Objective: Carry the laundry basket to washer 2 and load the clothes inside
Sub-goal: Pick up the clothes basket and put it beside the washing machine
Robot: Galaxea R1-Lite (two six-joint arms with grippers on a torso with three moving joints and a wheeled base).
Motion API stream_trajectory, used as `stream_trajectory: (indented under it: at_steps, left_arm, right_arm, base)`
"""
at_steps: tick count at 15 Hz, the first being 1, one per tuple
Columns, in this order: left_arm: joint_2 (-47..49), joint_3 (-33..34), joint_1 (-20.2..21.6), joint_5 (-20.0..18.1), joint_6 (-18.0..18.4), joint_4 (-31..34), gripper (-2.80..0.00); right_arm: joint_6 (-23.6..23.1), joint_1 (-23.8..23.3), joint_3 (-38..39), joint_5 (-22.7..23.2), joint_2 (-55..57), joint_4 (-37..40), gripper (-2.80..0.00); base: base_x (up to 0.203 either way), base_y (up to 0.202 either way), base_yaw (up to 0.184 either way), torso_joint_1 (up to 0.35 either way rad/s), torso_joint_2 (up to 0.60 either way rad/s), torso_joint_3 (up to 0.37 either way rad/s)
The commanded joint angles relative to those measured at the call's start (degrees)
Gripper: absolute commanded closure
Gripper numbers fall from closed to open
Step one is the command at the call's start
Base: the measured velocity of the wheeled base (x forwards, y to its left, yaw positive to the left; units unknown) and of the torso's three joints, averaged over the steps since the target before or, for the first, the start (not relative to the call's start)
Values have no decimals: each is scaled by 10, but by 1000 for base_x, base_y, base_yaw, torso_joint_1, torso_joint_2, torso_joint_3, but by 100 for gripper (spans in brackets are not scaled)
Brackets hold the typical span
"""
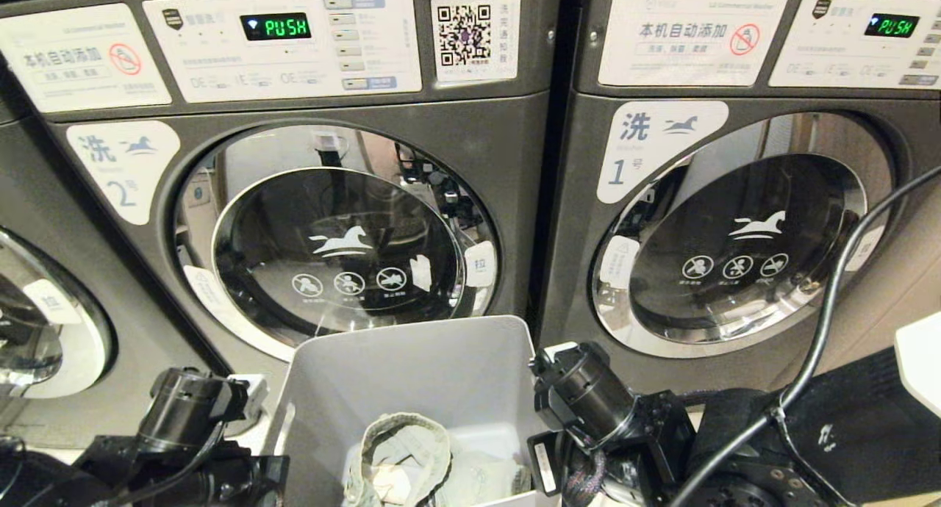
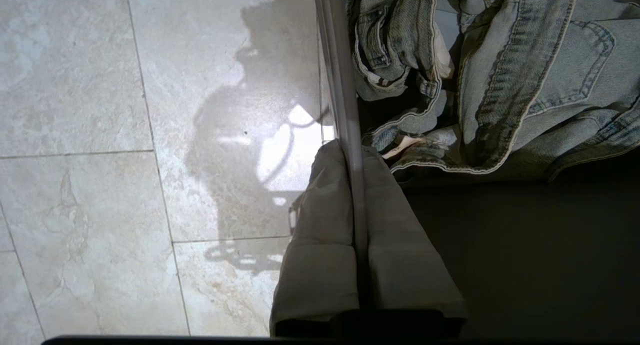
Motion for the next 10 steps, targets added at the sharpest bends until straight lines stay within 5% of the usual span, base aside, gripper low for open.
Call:
stream_trajectory:
  at_steps: [1, 10]
  left_arm:
    - [3, 0, 0, 1, -1, -2, 0]
    - [48, -13, 0, 1, -4, -29, 0]
  right_arm:
    - [2, 0, 0, -2, 0, 0, 0]
    - [2, -4, -2, -9, 20, -4, 0]
  base:
    - [0, 0, 0, 0, 0, 0]
    - [0, 0, 0, 0, 0, 0]
